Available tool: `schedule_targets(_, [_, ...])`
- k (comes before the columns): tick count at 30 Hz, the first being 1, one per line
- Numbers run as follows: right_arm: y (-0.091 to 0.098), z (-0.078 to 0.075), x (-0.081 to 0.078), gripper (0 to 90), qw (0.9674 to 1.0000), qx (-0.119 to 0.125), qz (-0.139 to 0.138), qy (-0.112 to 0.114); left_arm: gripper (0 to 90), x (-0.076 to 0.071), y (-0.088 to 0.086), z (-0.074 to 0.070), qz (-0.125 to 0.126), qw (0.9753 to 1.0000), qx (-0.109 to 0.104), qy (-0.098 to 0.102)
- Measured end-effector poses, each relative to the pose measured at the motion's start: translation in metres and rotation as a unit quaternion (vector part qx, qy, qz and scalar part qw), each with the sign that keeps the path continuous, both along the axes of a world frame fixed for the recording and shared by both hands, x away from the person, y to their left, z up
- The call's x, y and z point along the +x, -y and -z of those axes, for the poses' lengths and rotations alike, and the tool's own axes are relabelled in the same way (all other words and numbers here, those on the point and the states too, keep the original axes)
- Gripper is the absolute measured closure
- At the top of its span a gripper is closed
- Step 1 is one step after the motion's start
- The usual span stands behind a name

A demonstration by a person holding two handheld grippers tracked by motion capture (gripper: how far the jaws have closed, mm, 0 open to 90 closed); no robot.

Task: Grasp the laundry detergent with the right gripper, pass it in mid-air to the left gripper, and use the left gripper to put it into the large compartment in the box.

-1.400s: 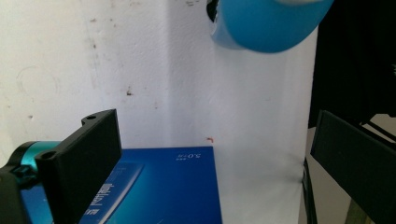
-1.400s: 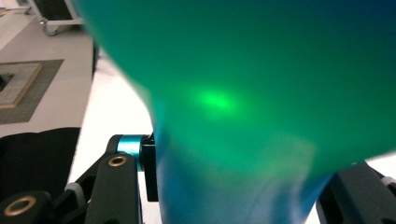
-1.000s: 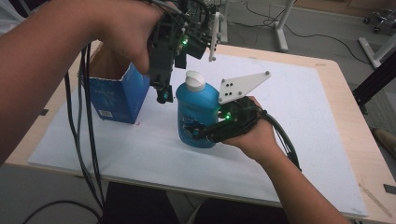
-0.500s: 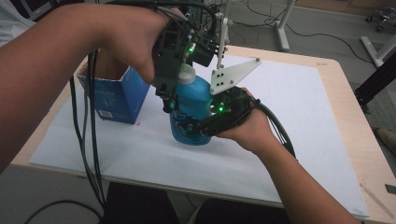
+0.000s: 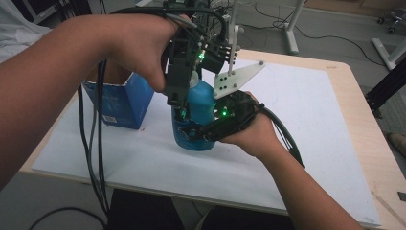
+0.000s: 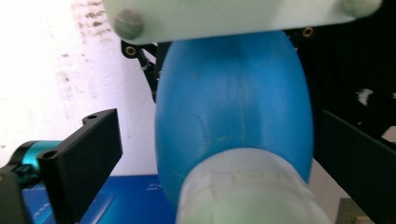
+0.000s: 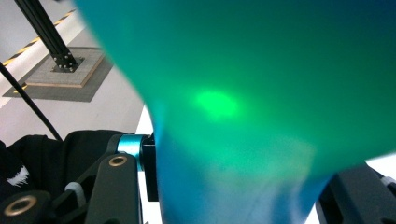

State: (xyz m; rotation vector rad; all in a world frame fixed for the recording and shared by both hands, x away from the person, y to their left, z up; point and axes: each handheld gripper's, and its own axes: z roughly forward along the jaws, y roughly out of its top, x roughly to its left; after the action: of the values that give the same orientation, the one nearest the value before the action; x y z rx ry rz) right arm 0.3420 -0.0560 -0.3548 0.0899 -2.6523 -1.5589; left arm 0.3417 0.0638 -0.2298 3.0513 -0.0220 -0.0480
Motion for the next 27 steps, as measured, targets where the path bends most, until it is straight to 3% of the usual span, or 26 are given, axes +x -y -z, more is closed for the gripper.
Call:
schedule_targets(4, [0.0005,-0.0004,-0.0003,46.0,1.0000,0.001,-0.001,0.000,9.0,-0.0007,0.0013,-0.0005,-0.002,1.0000,0.003,-0.006])
schedule_targets(10, [0.0009,-0.0010,-0.0009,46.0,1.0000,0.004,-0.002,-0.006,9.1,-0.0014,0.0029,-0.0007,-0.002,1.0000,0.004,-0.001])
schedule_targets(17, [0.0014,-0.0009,-0.0006,46.1,1.0000,0.004,-0.001,-0.007,17.3,-0.0015,0.0043,-0.0007,0.003,1.0000,0.007,-0.004])
schedule_targets(27, [0.0018,-0.0008,-0.0003,46.1,0.9999,0.007,0.002,-0.009,20.3,-0.0019,0.0066,0.0001,0.003,0.9999,0.011,-0.002])
